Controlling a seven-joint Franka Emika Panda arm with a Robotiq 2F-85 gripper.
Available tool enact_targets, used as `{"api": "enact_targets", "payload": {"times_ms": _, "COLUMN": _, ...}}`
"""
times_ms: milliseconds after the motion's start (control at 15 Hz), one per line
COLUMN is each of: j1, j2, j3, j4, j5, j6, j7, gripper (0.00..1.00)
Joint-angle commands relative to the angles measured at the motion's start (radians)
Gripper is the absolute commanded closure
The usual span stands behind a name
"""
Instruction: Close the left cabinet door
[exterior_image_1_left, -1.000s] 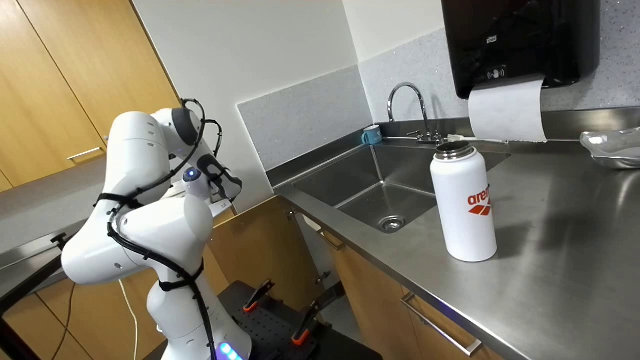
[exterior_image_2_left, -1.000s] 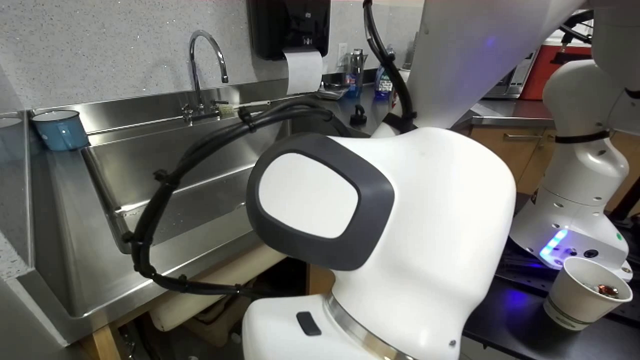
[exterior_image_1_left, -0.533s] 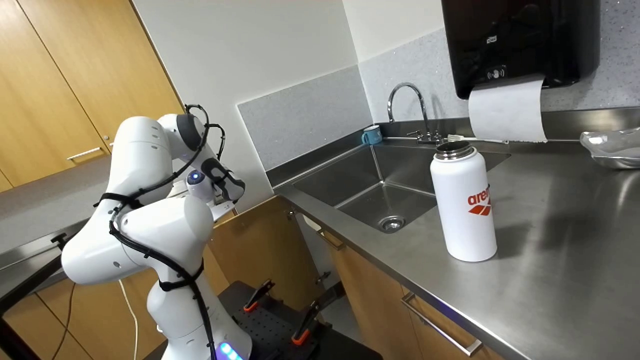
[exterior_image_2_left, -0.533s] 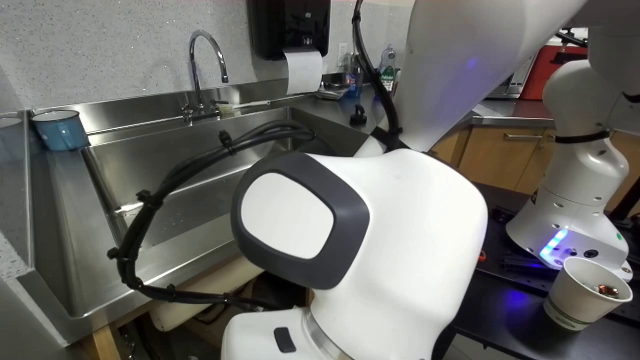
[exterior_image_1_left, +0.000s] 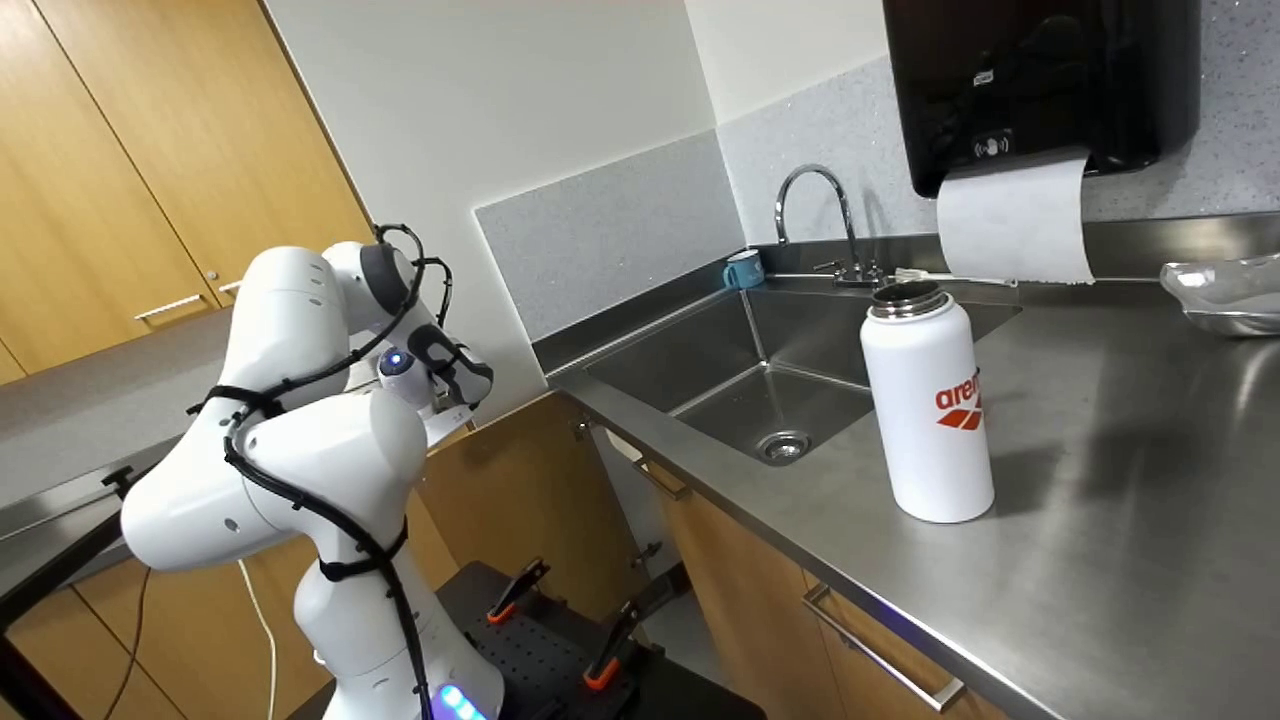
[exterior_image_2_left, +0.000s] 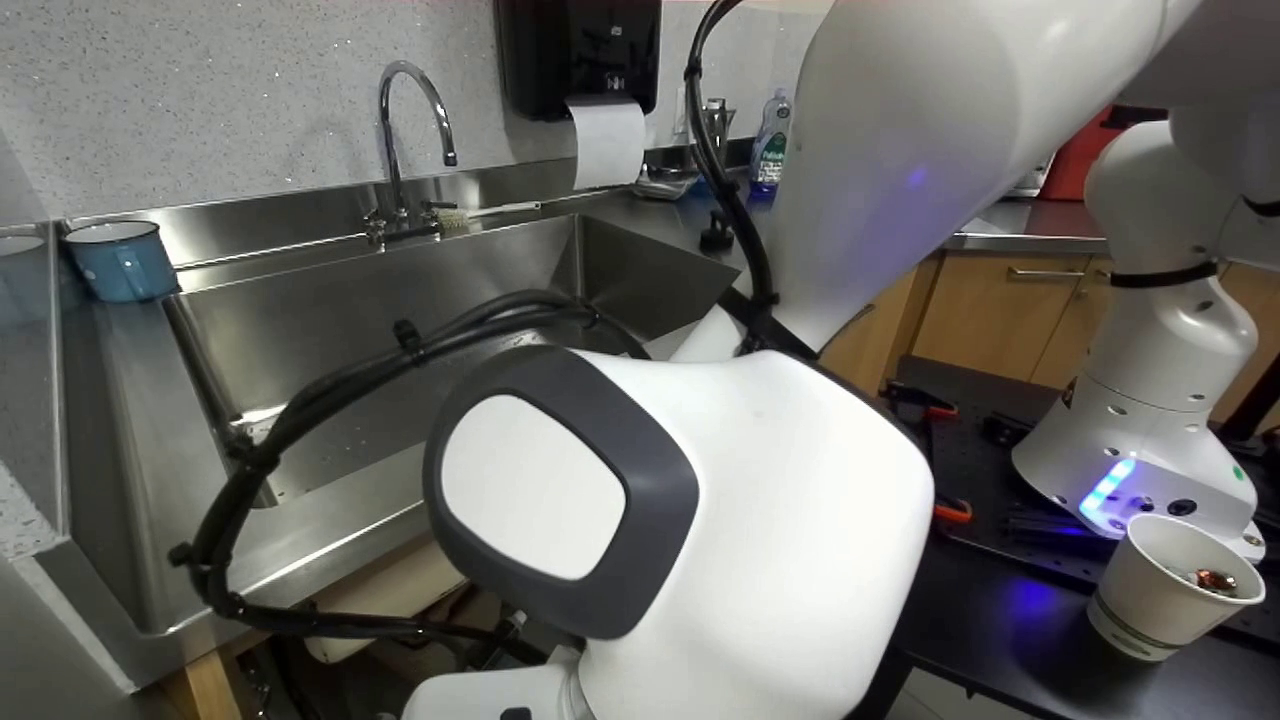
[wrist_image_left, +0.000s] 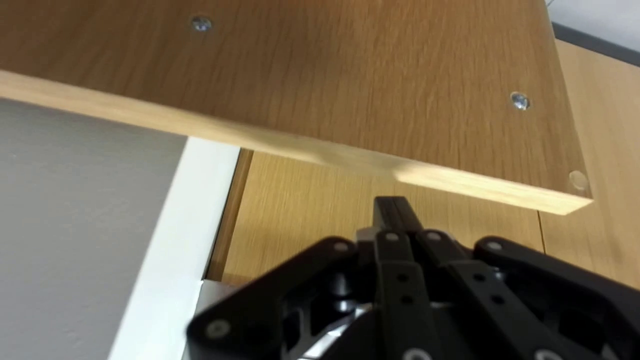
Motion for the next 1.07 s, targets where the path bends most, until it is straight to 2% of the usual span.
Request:
{"api": "enact_targets", "payload": {"times_ms": 0, "j1": 0.045, "j2": 0.042, "j3": -0.045, "j4": 0.037, "j5": -0.023, "j6": 0.011, "j7": 0.063, "gripper": 1.0}}
{"api": "enact_targets", "payload": {"times_ms": 467, "j1": 0.066, "j2": 0.035, "j3": -0.066, "j4": 0.007, "j5": -0.07, "j6": 0.004, "j7": 0.125, "gripper": 1.0}}
{"api": "enact_targets", "payload": {"times_ms": 1000, "j1": 0.051, "j2": -0.018, "j3": -0.043, "j4": -0.101, "j5": -0.248, "j6": 0.002, "j7": 0.291, "gripper": 1.0}}
